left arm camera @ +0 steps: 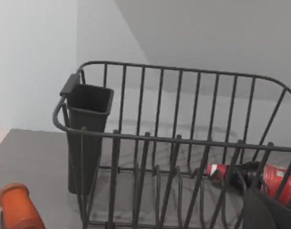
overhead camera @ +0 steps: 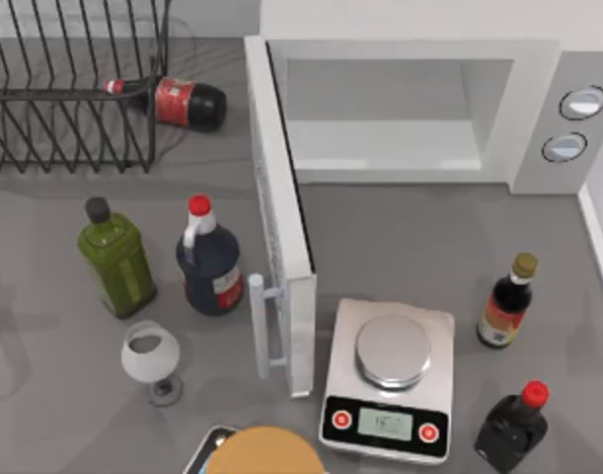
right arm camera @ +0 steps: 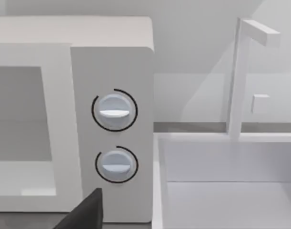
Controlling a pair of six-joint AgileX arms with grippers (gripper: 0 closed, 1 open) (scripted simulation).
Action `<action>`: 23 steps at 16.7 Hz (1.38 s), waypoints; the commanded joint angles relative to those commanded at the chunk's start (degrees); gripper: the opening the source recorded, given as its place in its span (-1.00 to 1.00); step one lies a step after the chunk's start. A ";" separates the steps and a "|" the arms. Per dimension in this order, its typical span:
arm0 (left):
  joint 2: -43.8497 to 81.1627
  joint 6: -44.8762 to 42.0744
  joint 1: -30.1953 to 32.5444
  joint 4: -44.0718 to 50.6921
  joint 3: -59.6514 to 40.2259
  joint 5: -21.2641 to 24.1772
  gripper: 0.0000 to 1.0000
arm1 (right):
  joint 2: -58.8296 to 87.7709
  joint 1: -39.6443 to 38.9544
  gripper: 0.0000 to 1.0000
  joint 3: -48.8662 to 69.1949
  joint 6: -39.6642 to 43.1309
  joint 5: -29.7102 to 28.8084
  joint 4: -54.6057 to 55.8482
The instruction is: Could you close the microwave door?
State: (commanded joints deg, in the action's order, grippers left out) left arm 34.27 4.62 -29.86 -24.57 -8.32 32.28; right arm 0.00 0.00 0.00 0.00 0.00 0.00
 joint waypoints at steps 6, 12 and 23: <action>12.29 11.91 29.71 12.27 -13.94 -19.28 -1.00 | 0.00 0.00 1.00 0.00 0.00 0.00 0.00; 24.78 21.49 58.86 36.38 -28.93 -41.72 -1.00 | 0.00 0.00 1.00 0.00 0.00 0.00 0.00; 31.68 24.88 69.95 57.94 -38.99 -58.65 -1.00 | 0.00 0.00 1.00 0.00 0.00 0.00 0.00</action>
State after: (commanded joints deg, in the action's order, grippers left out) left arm 65.95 29.50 40.09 33.37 -47.31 -26.36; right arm 0.00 0.00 0.00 0.00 0.00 0.00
